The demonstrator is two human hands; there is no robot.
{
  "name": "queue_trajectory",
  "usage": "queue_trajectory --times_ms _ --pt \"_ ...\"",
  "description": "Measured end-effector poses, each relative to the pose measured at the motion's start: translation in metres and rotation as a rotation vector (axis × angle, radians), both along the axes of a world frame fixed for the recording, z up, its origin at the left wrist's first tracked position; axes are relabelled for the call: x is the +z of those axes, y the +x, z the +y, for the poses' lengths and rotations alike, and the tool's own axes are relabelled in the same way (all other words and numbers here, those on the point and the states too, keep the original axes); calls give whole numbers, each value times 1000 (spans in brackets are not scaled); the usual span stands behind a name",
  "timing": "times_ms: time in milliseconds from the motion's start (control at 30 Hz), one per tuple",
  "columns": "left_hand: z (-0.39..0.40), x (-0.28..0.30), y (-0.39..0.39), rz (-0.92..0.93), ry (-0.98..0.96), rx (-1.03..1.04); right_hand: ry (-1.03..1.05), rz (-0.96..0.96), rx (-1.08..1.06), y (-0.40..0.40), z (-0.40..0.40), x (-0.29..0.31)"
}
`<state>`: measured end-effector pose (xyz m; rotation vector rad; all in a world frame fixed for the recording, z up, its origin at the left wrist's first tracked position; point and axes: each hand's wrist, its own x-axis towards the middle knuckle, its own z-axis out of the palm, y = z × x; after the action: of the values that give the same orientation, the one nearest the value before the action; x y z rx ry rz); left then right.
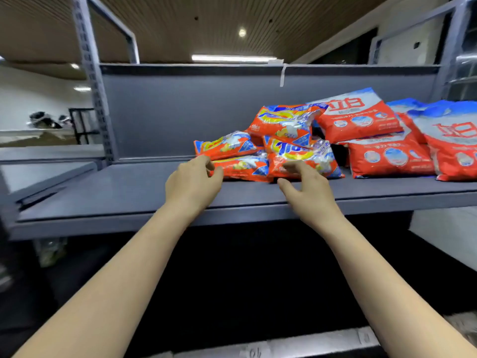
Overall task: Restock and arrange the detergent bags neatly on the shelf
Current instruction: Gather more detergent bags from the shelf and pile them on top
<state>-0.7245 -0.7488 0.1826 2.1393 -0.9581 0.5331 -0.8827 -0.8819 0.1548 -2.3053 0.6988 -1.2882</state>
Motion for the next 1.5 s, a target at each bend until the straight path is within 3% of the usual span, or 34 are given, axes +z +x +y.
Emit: queue_trajectory --times_ms 267,567,1200,1500 --pt "110 -43 -28 39 -103 26 103 65 225 -21 81 -39" --pt "220 -98 -11 145 93 88 58 114 458 18 166 -92" --pt "500 -138 209 299 278 354 119 319 620 260 405 -157" --pt "574 -144 313 342 308 397 124 437 633 356 472 -158"
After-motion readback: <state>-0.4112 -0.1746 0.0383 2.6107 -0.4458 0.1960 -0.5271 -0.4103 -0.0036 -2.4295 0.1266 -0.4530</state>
